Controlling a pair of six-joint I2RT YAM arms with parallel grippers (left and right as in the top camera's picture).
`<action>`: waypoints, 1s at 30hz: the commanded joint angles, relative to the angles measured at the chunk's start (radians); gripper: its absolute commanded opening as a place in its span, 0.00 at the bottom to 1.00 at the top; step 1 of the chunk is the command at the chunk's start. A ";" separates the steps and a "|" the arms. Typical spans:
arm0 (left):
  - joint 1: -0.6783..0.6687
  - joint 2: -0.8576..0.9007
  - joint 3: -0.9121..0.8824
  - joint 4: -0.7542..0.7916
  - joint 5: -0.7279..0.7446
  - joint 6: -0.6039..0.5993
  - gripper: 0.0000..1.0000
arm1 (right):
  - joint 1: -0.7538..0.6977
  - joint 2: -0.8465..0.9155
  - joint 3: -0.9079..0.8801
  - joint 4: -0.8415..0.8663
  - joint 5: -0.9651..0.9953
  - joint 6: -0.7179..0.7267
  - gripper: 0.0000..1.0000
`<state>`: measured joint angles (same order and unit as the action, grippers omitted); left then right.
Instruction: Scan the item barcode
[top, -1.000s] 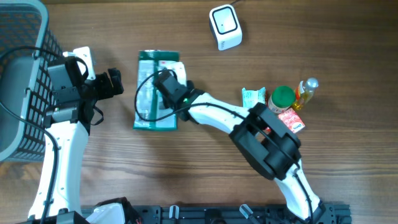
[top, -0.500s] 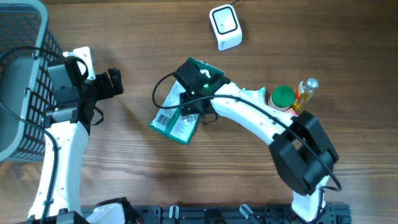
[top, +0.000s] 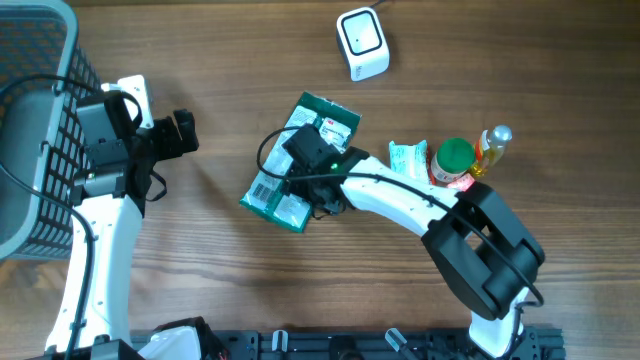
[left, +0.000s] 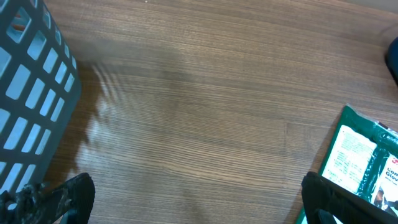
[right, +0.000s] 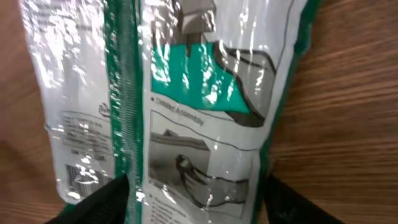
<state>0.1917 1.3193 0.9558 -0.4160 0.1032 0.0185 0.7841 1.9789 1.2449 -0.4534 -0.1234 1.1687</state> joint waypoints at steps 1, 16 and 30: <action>0.005 0.003 0.008 0.002 0.004 0.008 1.00 | 0.001 -0.004 -0.048 0.026 -0.005 0.074 0.65; 0.005 0.003 0.008 0.003 0.004 0.008 1.00 | -0.006 -0.008 -0.077 0.031 0.055 -0.167 0.40; 0.005 0.003 0.008 0.002 0.004 0.008 1.00 | -0.183 -0.214 -0.052 -0.183 0.011 -0.380 0.59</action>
<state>0.1917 1.3193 0.9558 -0.4160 0.1032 0.0185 0.6151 1.8133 1.1851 -0.6289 -0.1081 0.8131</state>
